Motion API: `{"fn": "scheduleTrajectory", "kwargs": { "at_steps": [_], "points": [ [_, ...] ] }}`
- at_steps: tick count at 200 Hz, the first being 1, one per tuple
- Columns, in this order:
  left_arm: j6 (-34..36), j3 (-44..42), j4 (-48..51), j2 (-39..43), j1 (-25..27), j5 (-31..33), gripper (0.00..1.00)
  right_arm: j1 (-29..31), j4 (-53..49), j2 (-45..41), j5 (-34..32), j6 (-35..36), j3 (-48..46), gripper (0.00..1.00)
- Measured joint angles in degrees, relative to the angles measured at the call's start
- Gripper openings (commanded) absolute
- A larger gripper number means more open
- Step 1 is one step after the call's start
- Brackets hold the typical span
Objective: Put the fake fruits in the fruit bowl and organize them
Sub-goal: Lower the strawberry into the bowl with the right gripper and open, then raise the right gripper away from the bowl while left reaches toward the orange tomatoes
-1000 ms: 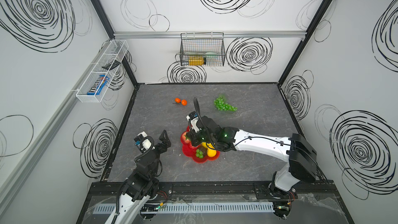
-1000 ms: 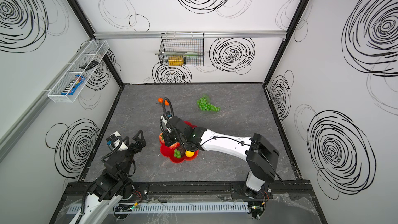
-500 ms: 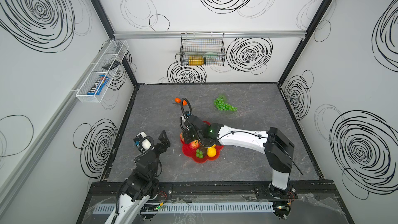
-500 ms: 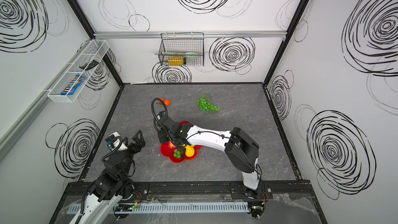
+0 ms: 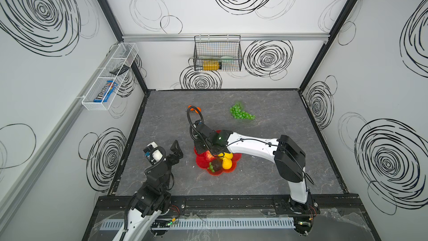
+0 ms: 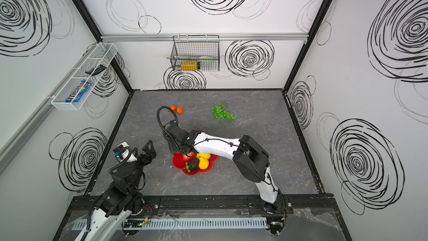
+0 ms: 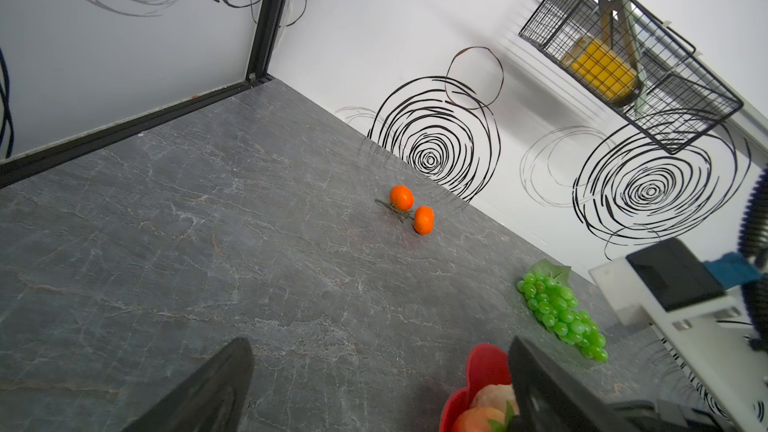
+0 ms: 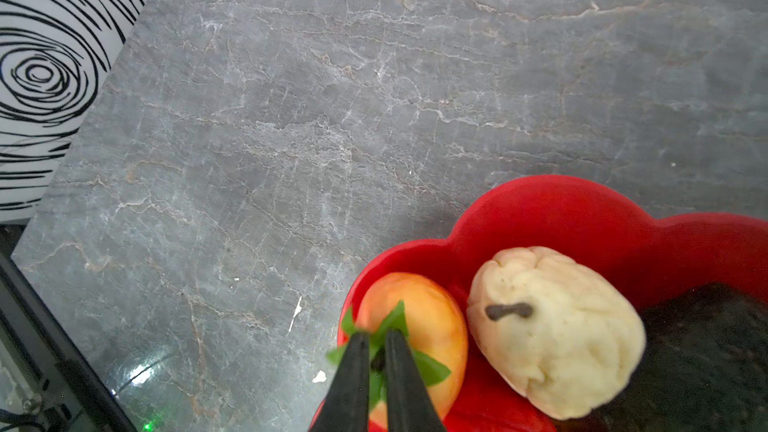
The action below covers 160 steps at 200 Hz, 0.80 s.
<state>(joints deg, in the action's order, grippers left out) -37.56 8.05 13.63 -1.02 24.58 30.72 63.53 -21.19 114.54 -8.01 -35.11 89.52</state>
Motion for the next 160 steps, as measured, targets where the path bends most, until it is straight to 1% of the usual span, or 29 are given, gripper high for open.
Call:
{"fn": "scheduleTrajectory", "kwargs": {
  "at_steps": [85, 103, 131, 160],
  "points": [
    [0.04, 0.0, -0.13, 0.0, 0.0, -0.26, 0.99, 0.44, -0.44, -0.39, -0.44, 0.48, 0.35, 0.45],
    [0.15, 0.0, -0.46, 0.0, 0.0, -0.72, 1.0, 0.48, -0.83, -1.75, -0.39, 1.27, 0.09, 0.53],
    [0.46, 0.0, -1.4, 0.0, 0.0, -1.36, 1.0, 0.61, -0.7, -8.37, 0.04, 3.56, -2.32, 0.61],
    [0.33, 0.0, -2.45, -1.01, 0.0, -2.38, 0.98, 0.7, 1.66, -20.13, 0.61, 7.04, -8.98, 0.67]
  ]
}}
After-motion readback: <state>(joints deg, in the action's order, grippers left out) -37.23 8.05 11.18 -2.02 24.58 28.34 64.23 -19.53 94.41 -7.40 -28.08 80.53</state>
